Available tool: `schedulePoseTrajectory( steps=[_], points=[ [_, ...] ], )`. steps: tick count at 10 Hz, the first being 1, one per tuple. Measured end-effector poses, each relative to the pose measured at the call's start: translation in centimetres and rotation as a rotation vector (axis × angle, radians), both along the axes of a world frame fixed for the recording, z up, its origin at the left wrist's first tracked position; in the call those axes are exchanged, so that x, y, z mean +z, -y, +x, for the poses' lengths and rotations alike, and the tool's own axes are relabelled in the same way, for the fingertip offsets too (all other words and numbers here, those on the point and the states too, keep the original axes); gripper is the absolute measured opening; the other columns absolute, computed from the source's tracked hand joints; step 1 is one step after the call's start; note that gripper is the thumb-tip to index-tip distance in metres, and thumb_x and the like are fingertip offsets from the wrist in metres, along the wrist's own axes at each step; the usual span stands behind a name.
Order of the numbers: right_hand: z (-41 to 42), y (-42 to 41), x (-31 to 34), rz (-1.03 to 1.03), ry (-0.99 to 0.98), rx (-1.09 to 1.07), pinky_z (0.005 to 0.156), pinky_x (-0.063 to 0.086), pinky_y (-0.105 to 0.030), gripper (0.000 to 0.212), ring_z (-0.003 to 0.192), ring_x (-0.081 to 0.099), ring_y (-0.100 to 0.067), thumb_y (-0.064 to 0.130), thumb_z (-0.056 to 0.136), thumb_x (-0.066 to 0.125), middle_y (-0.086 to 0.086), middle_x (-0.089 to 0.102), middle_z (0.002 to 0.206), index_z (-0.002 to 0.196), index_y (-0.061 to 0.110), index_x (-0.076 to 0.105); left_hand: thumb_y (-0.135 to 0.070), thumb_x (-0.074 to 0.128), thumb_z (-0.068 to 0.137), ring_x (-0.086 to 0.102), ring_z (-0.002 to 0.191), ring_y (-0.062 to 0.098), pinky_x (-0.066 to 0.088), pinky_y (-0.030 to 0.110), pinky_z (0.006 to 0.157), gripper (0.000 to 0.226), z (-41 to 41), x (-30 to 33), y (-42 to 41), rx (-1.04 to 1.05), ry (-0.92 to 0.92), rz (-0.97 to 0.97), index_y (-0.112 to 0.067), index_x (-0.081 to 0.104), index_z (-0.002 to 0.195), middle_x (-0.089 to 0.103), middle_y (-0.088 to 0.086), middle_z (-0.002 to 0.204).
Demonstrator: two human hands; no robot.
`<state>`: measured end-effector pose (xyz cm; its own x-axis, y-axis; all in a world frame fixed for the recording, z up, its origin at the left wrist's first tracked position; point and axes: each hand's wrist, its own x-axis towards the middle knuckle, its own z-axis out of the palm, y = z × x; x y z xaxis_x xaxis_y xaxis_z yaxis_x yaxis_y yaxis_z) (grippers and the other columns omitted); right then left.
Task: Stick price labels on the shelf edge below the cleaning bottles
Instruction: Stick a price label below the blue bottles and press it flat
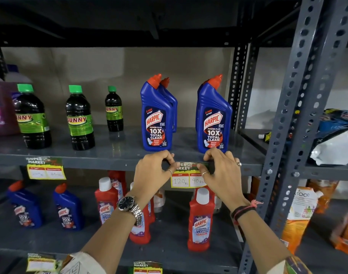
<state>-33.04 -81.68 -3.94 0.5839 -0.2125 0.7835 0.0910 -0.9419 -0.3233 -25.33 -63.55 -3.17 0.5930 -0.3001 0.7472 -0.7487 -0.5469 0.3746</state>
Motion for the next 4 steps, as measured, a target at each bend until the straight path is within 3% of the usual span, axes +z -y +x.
schedulePoseTrajectory(
  steps=[2,3,4],
  points=[
    [-0.2,1.2,-0.1,0.019,-0.080,0.073,0.068,0.030,-0.013,0.022,0.092,0.045,-0.007,0.018,0.080,0.067,0.004,0.065,0.099,0.094,0.024,0.051,-0.035,0.076,0.075,0.065,0.089,-0.003,0.049,0.017,0.065,0.024,0.3,0.7,-0.4,-0.053,-0.034,0.026,-0.031,0.052,0.073,0.073,-0.013,0.091],
    [-0.3,1.7,0.0,0.021,-0.122,0.088,0.071,0.030,-0.010,0.022,0.093,0.044,-0.005,0.013,0.081,0.064,0.004,0.066,0.101,0.095,0.024,0.052,-0.033,0.078,0.072,0.065,0.087,-0.005,0.049,0.017,0.065,0.034,0.5,1.0,-0.5,-0.071,-0.083,0.037,-0.032,0.044,0.070,0.073,-0.012,0.086],
    [-0.9,1.5,1.1,0.042,-0.145,0.128,0.075,0.045,-0.024,0.023,0.096,0.050,-0.010,0.010,0.082,0.062,0.008,0.061,0.099,0.097,0.024,0.052,-0.031,0.077,0.074,0.067,0.083,0.001,0.051,0.023,0.066,0.028,0.7,2.2,-0.4,-0.085,-0.119,0.084,-0.029,0.049,0.078,0.072,-0.012,0.084]
  ],
)
